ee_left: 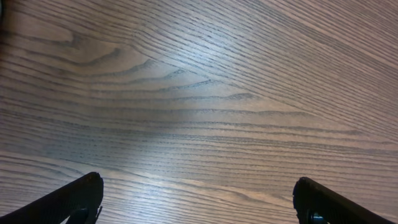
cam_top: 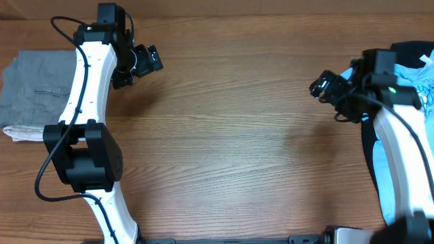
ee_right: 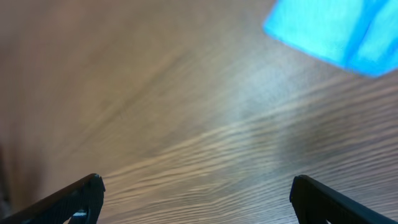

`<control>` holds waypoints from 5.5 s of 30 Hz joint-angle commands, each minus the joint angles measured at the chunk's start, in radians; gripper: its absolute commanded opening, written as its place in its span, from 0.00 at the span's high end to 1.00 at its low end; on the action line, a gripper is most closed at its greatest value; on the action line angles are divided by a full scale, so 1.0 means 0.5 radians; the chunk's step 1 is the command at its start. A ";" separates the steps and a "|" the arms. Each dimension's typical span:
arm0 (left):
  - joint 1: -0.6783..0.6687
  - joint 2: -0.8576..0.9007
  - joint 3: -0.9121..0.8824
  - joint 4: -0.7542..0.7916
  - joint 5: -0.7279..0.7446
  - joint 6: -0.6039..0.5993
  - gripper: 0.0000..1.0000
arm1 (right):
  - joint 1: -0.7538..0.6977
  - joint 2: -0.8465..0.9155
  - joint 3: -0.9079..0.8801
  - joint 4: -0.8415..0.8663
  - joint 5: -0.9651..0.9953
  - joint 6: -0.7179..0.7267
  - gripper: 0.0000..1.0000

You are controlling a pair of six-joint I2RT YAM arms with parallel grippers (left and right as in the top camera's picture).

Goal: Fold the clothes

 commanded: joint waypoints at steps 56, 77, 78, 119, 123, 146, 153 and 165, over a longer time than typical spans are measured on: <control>0.005 -0.054 0.035 -0.004 -0.001 0.024 0.00 | 0.388 -2.892 -0.658 -0.073 0.305 0.011 0.00; 0.005 -0.054 0.035 -0.004 -0.001 0.024 0.00 | 0.387 -2.909 -1.941 1.701 0.298 0.065 0.00; 0.005 -0.054 0.035 -0.004 -0.001 0.024 0.00 | 0.387 -2.910 -2.005 1.765 0.298 0.064 0.00; 0.005 -0.054 0.035 -0.004 -0.001 0.024 0.00 | 0.387 -2.910 -2.520 1.650 0.372 0.056 0.00; 0.005 -0.054 0.035 -0.004 -0.001 0.024 0.00 | 0.387 -2.910 -2.520 1.650 0.372 0.056 0.00; 0.005 -0.054 0.035 -0.004 -0.001 0.024 0.00 | 0.387 -2.910 -2.520 1.650 0.372 0.056 0.00; -0.003 -0.039 0.034 -0.004 -0.006 0.024 0.00 | 0.387 -2.910 -2.520 1.650 0.372 0.056 0.00; -0.414 -0.787 0.034 -0.004 -0.006 0.024 0.00 | 0.387 -2.910 -2.520 1.650 0.372 0.056 0.00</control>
